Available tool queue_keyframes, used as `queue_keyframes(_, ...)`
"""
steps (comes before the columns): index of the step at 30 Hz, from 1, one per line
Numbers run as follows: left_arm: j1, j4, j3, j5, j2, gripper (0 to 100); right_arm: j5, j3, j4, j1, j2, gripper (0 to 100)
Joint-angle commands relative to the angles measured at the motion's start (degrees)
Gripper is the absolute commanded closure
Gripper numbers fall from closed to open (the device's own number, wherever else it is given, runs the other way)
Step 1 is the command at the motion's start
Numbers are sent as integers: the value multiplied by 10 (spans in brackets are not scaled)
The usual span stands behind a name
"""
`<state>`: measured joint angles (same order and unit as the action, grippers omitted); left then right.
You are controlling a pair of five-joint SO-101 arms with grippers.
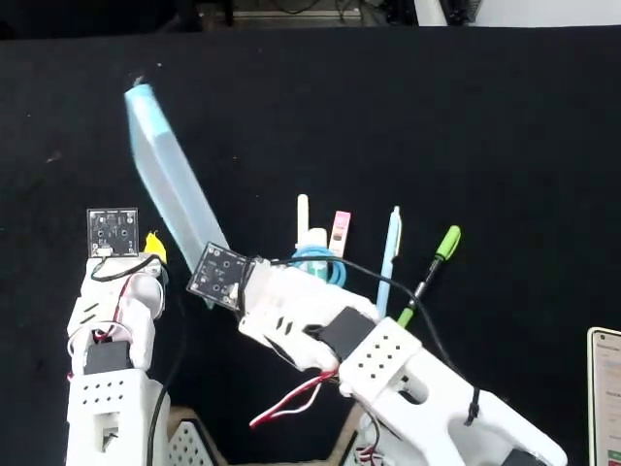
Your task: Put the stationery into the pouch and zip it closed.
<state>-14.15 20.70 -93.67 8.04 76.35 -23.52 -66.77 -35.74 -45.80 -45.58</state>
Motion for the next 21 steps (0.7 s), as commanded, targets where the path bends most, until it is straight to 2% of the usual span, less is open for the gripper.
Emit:
queue_keyframes(1,23,-9,35,0,4,877,-2,66,17,9,-17,988)
queue_keyframes(6,109,-9,15,0,8,877,-2,124,19,9,-16,987)
queue_keyframes(13,122,-13,15,-1,8,877,-2,154,16,10,-16,988)
queue_keyframes(17,167,-15,19,-47,8,877,-2,179,15,10,-16,988)
queue_keyframes(21,178,-15,17,-47,8,877,-2,174,-1,7,-15,988)
